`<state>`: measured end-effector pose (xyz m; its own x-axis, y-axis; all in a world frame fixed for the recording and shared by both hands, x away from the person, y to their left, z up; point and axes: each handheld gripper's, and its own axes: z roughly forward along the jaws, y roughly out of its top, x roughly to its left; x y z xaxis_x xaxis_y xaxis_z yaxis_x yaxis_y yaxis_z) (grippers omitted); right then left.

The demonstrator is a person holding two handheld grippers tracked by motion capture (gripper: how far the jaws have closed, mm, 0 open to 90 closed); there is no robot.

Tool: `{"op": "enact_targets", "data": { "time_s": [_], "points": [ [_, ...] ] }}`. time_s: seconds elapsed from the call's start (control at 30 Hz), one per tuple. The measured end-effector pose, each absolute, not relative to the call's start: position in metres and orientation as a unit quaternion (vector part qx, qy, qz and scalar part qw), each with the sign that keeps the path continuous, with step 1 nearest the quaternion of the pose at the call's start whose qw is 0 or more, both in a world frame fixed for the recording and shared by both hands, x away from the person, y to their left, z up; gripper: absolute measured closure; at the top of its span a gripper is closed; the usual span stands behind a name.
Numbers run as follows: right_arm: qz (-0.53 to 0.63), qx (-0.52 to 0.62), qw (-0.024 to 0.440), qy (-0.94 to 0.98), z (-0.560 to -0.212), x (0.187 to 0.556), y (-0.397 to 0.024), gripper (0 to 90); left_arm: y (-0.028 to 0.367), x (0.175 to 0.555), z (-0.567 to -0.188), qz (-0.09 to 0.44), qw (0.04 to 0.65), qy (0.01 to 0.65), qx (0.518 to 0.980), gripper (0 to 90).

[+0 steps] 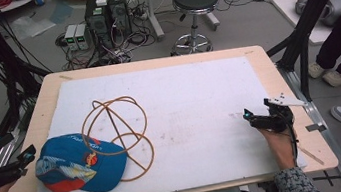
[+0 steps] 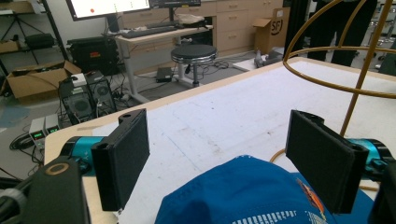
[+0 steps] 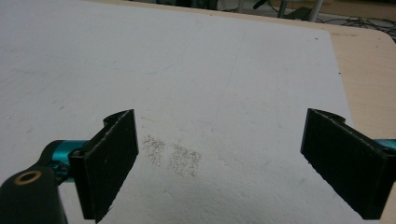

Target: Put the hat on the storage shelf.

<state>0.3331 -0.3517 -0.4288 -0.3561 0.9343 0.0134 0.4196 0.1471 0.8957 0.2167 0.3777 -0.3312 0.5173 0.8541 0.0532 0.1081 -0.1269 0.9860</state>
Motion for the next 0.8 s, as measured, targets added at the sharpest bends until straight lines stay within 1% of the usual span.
{"op": "enact_targets", "data": {
  "time_s": [0.37,0.7,0.8],
  "points": [
    [0.433,0.486,0.294,0.700,-0.429,0.331,-0.354,10.2,0.376,0.225,-0.336,0.323,0.562,0.353,0.675,22.8],
    [0.431,0.485,0.292,0.702,-0.429,0.330,-0.354,10.2,0.384,0.235,-0.360,0.293,0.566,0.364,0.679,24.0],
    [0.431,0.485,0.293,0.702,-0.429,0.330,-0.354,10.2,0.383,0.238,-0.367,0.283,0.562,0.362,0.688,25.3]
  ]
}}
